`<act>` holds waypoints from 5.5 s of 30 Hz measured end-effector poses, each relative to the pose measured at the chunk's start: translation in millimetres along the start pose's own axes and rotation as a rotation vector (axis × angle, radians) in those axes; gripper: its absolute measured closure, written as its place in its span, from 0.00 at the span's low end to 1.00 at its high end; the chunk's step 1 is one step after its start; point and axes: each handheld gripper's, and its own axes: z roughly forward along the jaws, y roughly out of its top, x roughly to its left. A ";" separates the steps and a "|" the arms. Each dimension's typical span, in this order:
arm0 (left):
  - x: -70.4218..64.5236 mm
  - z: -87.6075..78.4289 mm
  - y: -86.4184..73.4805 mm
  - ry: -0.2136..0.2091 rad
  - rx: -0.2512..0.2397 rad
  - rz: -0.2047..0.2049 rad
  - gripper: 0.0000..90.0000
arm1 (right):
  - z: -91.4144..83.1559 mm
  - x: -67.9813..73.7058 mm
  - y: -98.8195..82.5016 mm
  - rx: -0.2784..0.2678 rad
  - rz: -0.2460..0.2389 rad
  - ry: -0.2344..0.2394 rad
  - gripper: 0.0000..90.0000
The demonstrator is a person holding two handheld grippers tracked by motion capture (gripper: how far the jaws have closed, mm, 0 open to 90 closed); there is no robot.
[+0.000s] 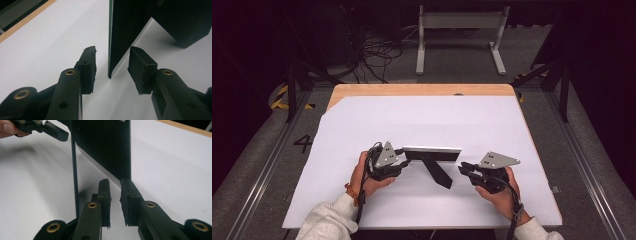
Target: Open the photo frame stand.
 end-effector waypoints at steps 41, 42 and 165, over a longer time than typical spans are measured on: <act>4.9 -5.8 14.6 -0.065 -0.101 -0.024 0.71 | 2.3 0.7 18.2 -0.080 0.012 -0.061 0.73; 4.9 -5.9 14.6 -0.067 -0.101 -0.025 0.71 | 2.6 0.5 18.4 -0.080 0.010 -0.061 0.74; -15.4 -30.0 7.9 -0.075 -0.063 0.007 0.90 | 43.5 -13.0 26.4 -0.029 0.033 -0.044 0.86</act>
